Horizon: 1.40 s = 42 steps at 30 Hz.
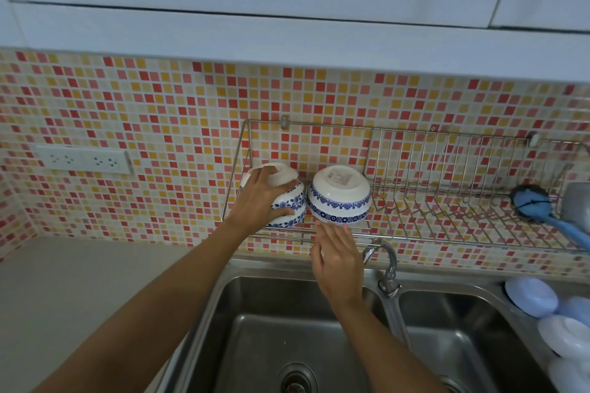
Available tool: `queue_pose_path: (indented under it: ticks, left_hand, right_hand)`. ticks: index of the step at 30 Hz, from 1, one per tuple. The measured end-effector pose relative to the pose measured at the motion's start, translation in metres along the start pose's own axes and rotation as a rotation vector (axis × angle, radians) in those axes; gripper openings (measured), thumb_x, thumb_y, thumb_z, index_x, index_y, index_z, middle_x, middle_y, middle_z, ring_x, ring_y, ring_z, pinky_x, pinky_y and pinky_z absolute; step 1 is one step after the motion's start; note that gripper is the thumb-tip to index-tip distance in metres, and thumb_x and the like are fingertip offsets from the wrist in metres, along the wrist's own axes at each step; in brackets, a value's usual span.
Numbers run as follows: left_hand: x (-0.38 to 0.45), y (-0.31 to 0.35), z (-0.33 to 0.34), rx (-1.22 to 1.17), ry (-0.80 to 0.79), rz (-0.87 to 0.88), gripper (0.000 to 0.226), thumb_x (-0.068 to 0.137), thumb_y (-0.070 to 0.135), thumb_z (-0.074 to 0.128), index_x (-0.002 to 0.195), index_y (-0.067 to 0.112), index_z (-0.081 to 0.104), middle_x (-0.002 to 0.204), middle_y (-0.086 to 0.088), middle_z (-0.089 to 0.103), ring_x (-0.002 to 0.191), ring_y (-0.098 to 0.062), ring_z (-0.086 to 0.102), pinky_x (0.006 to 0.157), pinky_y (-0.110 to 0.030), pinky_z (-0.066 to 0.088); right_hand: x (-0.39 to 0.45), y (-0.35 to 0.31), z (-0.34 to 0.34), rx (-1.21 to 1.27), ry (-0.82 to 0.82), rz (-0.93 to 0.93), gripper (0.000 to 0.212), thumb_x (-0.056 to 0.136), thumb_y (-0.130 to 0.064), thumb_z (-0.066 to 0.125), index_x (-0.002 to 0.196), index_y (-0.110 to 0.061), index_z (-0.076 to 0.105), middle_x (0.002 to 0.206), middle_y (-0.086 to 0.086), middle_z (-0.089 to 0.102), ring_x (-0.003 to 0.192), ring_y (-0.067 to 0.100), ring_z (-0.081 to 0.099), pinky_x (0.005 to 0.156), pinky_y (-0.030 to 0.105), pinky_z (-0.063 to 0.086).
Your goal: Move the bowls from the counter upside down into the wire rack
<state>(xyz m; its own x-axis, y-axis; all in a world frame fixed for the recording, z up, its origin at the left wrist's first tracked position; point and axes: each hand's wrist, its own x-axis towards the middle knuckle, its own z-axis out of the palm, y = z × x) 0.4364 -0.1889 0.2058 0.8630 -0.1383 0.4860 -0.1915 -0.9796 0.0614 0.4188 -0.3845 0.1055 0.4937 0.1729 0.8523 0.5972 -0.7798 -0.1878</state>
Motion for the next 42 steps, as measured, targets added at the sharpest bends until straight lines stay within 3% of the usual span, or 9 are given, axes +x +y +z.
queue_pose_path:
  ticks: [13,20,25,31,36,39,42]
  left_hand:
    - [-0.007,0.008,0.002,-0.02,0.009,0.048,0.061,0.068,0.036,0.08,0.125,0.028,0.06,0.133,-0.018,0.05,0.122,-0.043,0.042,0.102,-0.054,0.039]
    - [-0.009,0.003,0.011,-0.05,0.032,0.008,0.07,0.079,0.035,0.072,0.14,0.022,0.042,0.141,-0.021,0.042,0.132,-0.041,0.034,0.108,-0.051,0.034]
    - [-0.014,0.004,0.011,-0.063,0.02,0.009,0.056,0.083,0.026,0.069,0.135,0.02,0.05,0.142,-0.019,0.045,0.133,-0.039,0.035,0.108,-0.052,0.035]
    - [-0.022,0.0,0.013,-0.046,-0.001,0.058,0.049,0.094,0.027,0.054,0.14,0.023,0.042,0.152,-0.012,0.034,0.141,-0.036,0.024,0.112,-0.053,0.032]
    - [-0.047,0.005,0.021,-0.107,0.002,-0.099,0.059,0.099,0.046,0.026,0.149,0.025,0.003,0.156,0.001,-0.015,0.144,-0.024,-0.016,0.116,-0.04,0.002]
    - [-0.072,0.003,0.029,0.004,-0.003,-0.133,0.069,0.093,0.06,0.004,0.149,0.022,-0.008,0.157,-0.004,-0.015,0.144,-0.025,-0.016,0.117,-0.041,-0.005]
    - [-0.097,0.001,0.036,0.09,-0.046,-0.162,0.072,0.093,0.061,0.003,0.149,0.019,-0.01,0.158,-0.007,-0.013,0.145,-0.028,-0.012,0.118,-0.045,-0.004]
  right_hand:
    - [0.001,-0.004,-0.003,-0.007,-0.033,0.016,0.032,0.093,-0.02,0.05,0.114,-0.007,0.07,0.113,0.007,0.071,0.108,0.017,0.066,0.106,0.041,0.044]
    - [0.001,-0.007,-0.007,-0.001,-0.073,0.039,0.033,0.093,-0.021,0.049,0.117,-0.008,0.068,0.117,0.007,0.07,0.111,0.017,0.064,0.11,0.038,0.038]
    - [0.003,-0.009,-0.012,-0.016,-0.107,0.032,0.033,0.09,-0.019,0.054,0.119,-0.008,0.066,0.119,0.007,0.068,0.114,0.017,0.063,0.111,0.038,0.037]
    - [0.005,-0.012,-0.018,-0.059,-0.166,0.036,0.036,0.091,-0.022,0.053,0.124,-0.009,0.063,0.122,0.006,0.067,0.117,0.017,0.061,0.11,0.04,0.037]
    - [0.006,-0.017,-0.024,-0.131,-0.27,0.068,0.045,0.091,-0.027,0.052,0.132,-0.009,0.056,0.132,0.006,0.061,0.128,0.019,0.052,0.111,0.04,0.037]
    - [0.003,-0.018,-0.028,-0.14,-0.327,0.072,0.054,0.088,-0.029,0.058,0.137,-0.008,0.049,0.138,0.007,0.055,0.134,0.021,0.045,0.112,0.04,0.035]
    - [-0.001,-0.022,-0.032,-0.131,-0.391,0.091,0.064,0.09,-0.03,0.054,0.146,-0.009,0.033,0.151,0.007,0.038,0.144,0.021,0.027,0.115,0.037,0.027]
